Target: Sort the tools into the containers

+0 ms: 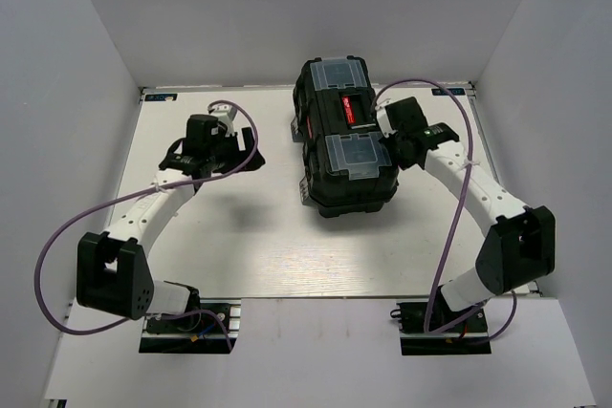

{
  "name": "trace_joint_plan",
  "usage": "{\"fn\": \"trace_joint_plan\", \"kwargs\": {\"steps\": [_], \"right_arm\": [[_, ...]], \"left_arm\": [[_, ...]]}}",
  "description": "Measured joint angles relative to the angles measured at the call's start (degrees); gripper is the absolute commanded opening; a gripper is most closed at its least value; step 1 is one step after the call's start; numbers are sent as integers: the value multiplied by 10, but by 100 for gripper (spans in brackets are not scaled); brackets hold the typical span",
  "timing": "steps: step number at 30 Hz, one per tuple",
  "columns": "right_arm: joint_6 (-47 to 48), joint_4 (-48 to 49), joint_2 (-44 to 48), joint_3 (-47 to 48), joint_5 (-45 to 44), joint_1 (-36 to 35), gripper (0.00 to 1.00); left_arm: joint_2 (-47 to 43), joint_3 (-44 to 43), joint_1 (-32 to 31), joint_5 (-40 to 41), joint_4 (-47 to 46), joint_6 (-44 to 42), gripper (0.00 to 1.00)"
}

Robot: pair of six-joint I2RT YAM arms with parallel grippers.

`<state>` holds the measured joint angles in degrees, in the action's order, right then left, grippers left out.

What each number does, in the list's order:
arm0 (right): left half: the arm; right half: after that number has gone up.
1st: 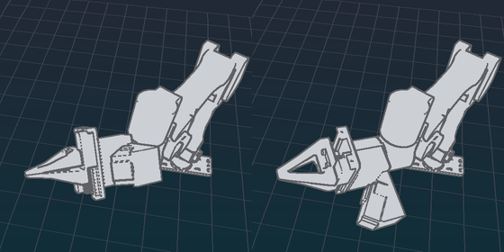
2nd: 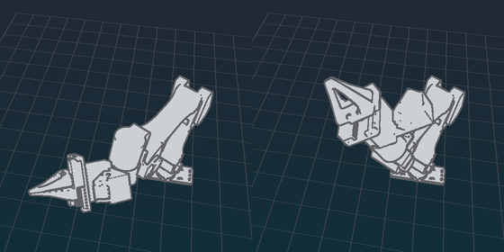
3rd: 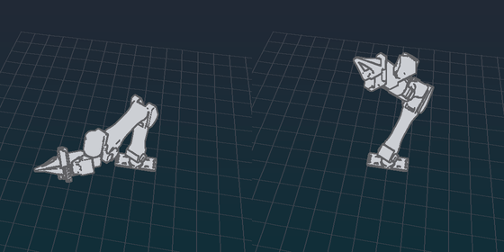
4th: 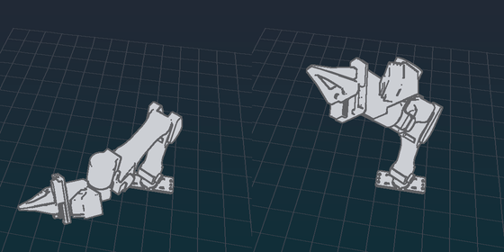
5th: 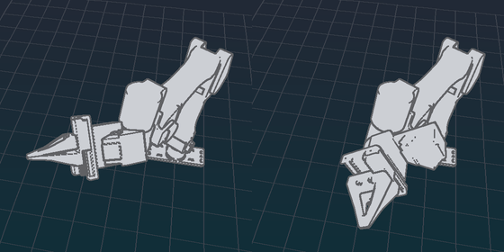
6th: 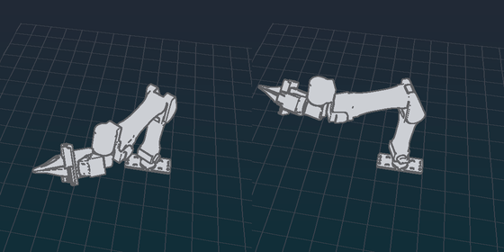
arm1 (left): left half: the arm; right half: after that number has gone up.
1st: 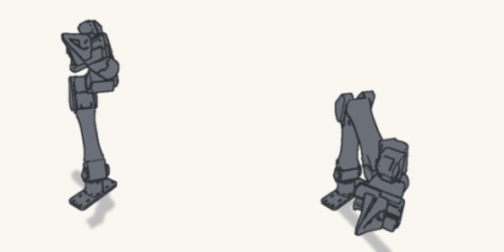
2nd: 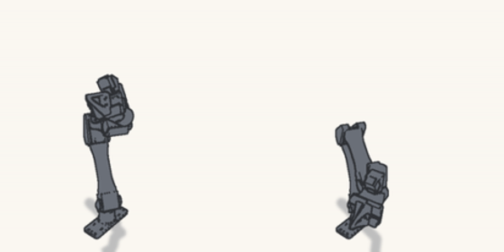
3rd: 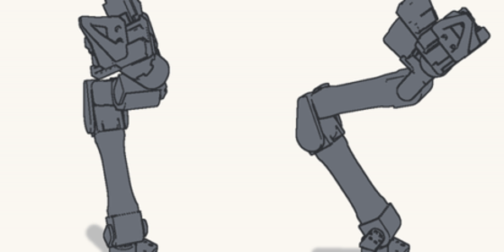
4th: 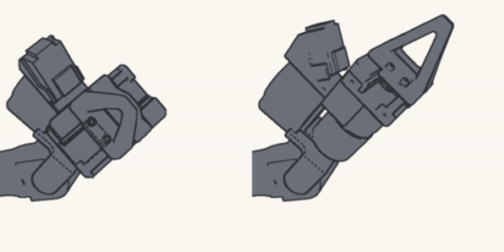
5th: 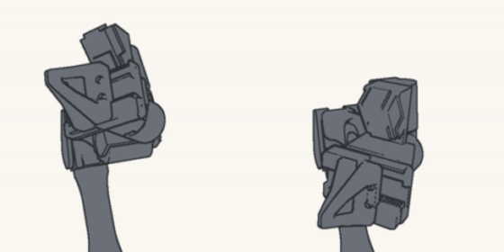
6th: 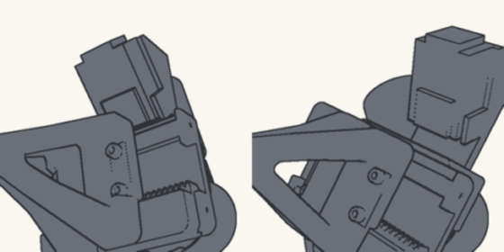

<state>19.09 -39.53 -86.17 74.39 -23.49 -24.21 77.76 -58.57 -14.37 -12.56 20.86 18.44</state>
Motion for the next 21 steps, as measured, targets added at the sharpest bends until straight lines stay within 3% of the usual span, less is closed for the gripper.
{"fn": "trace_joint_plan", "kwargs": {"steps": [5,9,11,12,13,15,17,21], "right_arm": [[-21,-7,16,-4,58,12,0],[-33,5,31,-17,27,21,0],[-35,24,41,-34,-13,26,9],[-35,37,48,-46,-31,30,19],[-35,46,58,-59,-43,34,44],[-33,61,90,-88,-56,45,71],[-31,67,139,-120,-59,55,91],[-26,74,250,-178,-29,62,91]], "left_arm": [[-8,22,0,-3,2,-9,92],[-25,32,0,-3,0,-15,93],[-31,35,0,-3,0,-18,94],[-33,35,0,-3,0,-19,96],[-35,35,0,-3,-1,-21,97],[-39,37,0,-3,-3,-25,99],[-44,39,-1,-4,-3,-30,99],[-62,47,-3,-4,-4,-43,99]]}}
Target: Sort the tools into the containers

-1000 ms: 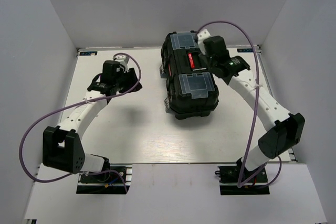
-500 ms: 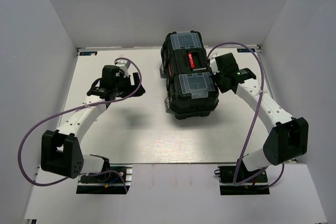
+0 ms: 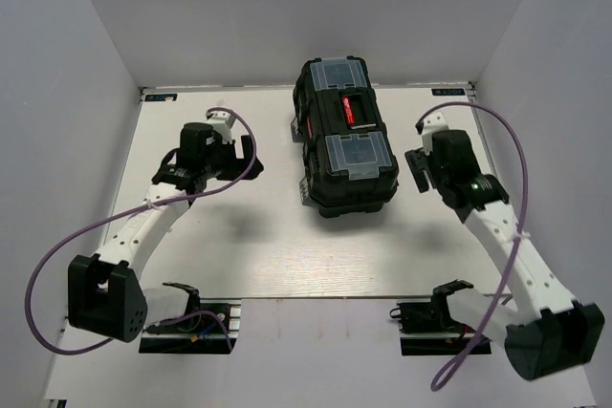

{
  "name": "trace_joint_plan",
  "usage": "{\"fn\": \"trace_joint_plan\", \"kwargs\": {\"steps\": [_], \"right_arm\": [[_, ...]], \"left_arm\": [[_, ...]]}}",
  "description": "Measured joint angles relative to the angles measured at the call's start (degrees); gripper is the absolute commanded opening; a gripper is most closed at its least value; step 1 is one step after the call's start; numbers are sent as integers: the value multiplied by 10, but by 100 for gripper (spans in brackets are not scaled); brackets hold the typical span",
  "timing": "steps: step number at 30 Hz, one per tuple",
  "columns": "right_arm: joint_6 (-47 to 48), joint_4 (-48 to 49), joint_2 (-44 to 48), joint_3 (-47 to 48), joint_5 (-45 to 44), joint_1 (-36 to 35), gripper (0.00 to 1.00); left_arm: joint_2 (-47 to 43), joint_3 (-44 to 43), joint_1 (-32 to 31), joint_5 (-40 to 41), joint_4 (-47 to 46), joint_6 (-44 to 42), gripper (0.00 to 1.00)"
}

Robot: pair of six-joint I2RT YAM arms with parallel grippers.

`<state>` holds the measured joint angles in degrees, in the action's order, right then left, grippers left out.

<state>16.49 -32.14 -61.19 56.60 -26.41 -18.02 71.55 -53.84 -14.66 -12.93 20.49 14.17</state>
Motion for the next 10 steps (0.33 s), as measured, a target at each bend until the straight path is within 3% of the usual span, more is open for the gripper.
{"fn": "trace_joint_plan", "kwargs": {"steps": [10], "right_arm": [[-49,-24,95,-88,35,0,91]], "left_arm": [[-36,21,-5,-5,-9,-19,99]]}}
